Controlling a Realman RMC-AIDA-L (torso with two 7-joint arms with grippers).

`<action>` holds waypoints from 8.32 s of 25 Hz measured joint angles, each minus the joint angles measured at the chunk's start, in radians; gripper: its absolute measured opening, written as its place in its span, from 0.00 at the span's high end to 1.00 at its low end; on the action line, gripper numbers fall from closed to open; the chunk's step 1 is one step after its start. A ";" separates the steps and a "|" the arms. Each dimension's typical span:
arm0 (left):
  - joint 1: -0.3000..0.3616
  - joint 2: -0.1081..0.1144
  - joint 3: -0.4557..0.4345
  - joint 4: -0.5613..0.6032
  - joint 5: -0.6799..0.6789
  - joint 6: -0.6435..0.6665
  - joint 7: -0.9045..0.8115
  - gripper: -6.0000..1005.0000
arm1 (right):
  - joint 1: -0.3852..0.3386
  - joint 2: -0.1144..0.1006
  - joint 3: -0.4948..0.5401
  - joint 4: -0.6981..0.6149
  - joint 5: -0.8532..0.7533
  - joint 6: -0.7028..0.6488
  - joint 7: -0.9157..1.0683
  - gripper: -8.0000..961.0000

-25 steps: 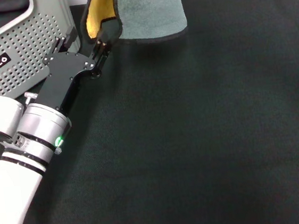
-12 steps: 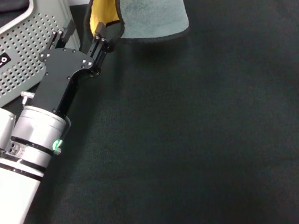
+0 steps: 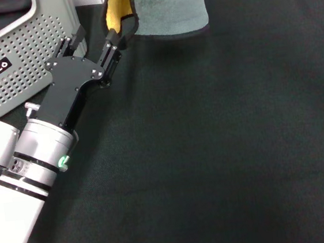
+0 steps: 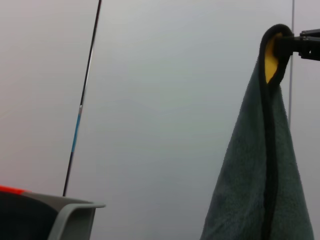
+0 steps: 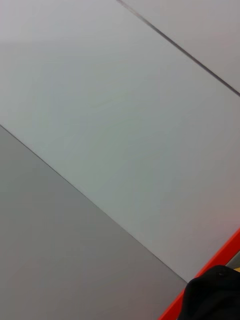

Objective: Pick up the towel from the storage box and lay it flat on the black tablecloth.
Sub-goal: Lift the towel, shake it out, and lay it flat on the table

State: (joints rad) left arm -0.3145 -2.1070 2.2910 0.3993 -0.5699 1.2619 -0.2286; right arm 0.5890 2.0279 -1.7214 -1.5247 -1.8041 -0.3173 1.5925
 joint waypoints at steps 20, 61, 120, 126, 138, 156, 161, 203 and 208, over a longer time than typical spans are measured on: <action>0.003 0.004 0.041 0.002 0.001 0.042 -0.001 0.62 | 0.000 0.000 -0.002 0.003 0.000 -0.001 0.003 0.98; -0.076 0.120 0.031 -0.308 0.004 0.523 -0.504 0.99 | -0.245 -0.005 0.063 -0.158 0.017 -0.328 0.046 0.98; -0.102 0.440 0.185 -0.097 0.474 0.788 -0.606 0.99 | -0.442 -0.006 0.531 -0.371 0.243 -1.310 0.198 0.98; -0.044 0.448 0.183 -0.031 0.523 0.788 -0.603 0.99 | -0.461 -0.006 0.537 -0.370 0.296 -1.416 0.202 0.98; 0.112 0.441 -0.098 0.152 0.874 0.786 -0.612 0.99 | -0.482 -0.005 0.558 -0.257 0.399 -1.585 0.178 0.98; 0.071 0.271 -0.647 0.028 1.375 0.772 -0.803 0.99 | -0.436 -0.009 0.615 0.107 0.414 -1.582 0.042 0.98; -0.096 0.226 -0.703 -0.232 1.427 0.735 -0.697 0.99 | -0.358 -0.011 0.616 0.320 0.330 -1.463 -0.057 0.98; -0.193 0.064 -0.947 -0.196 1.448 -0.175 -0.400 0.99 | 0.127 -0.001 0.475 1.008 0.181 -0.562 -0.205 0.98; -0.181 0.064 -0.955 -0.195 1.454 -0.175 -0.389 0.99 | 0.132 0.000 0.474 1.020 0.183 -0.546 -0.205 0.98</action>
State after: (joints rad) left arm -0.4959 -2.0428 1.3356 0.2044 0.8837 1.0871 -0.6176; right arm 0.7213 2.0283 -1.2471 -0.5049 -1.6210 -0.8638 1.3878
